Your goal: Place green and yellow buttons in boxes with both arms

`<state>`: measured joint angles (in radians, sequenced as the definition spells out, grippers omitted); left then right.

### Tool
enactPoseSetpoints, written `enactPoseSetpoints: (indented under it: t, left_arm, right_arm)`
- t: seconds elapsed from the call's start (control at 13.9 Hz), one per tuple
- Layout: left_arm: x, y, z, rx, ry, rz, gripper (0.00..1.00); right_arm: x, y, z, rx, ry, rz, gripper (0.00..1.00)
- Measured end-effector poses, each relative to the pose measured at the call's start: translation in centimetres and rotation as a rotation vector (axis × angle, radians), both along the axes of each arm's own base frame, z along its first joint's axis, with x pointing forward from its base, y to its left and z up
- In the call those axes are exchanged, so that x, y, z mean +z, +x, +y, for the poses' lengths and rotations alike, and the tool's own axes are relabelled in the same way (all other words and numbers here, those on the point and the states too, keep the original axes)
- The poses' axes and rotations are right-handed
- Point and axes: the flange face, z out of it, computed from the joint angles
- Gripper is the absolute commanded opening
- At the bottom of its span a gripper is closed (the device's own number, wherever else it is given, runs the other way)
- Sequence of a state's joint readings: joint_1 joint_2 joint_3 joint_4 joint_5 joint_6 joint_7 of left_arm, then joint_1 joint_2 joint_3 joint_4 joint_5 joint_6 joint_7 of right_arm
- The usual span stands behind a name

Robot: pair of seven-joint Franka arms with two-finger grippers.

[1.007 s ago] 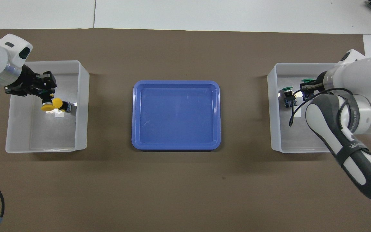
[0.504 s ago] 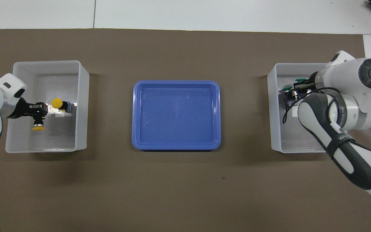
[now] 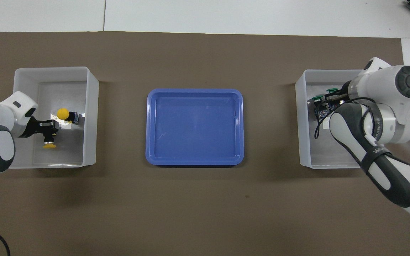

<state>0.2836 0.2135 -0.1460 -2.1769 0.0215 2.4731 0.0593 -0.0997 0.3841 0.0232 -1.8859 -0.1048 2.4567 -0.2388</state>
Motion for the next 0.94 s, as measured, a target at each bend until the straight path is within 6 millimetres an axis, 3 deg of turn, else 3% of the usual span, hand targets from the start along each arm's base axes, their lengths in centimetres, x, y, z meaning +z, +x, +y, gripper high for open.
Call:
enactPoseSetpoints:
  t: [0.22, 0.36, 0.43, 0.72, 0.94]
  left_arm:
    - [1.1, 0.7, -0.8, -0.016, -0.005, 0.032, 0.78]
    - [4.4, 2.3, -1.1, -0.026, -0.009, 0.065, 0.90]
    - [6.5, 3.1, -1.4, -0.035, -0.009, 0.078, 0.91]
    - [13.5, 4.6, -3.3, -0.070, -0.007, 0.119, 0.90]
    - [18.1, 5.0, -4.9, -0.104, 0.014, 0.136, 0.90]
  right_arm:
    - [0.1, 0.1, 0.2, 0.003, 0.001, -0.003, 1.00]
    - [0.9, 0.2, 0.5, 0.007, 0.002, -0.015, 1.00]
    - [1.8, 0.3, 0.5, 0.008, 0.001, -0.030, 1.00]
    - [7.9, -0.4, 1.3, -0.084, 0.015, -0.058, 1.00]
    - [12.8, -1.3, 3.6, -0.169, 0.033, -0.055, 1.00]
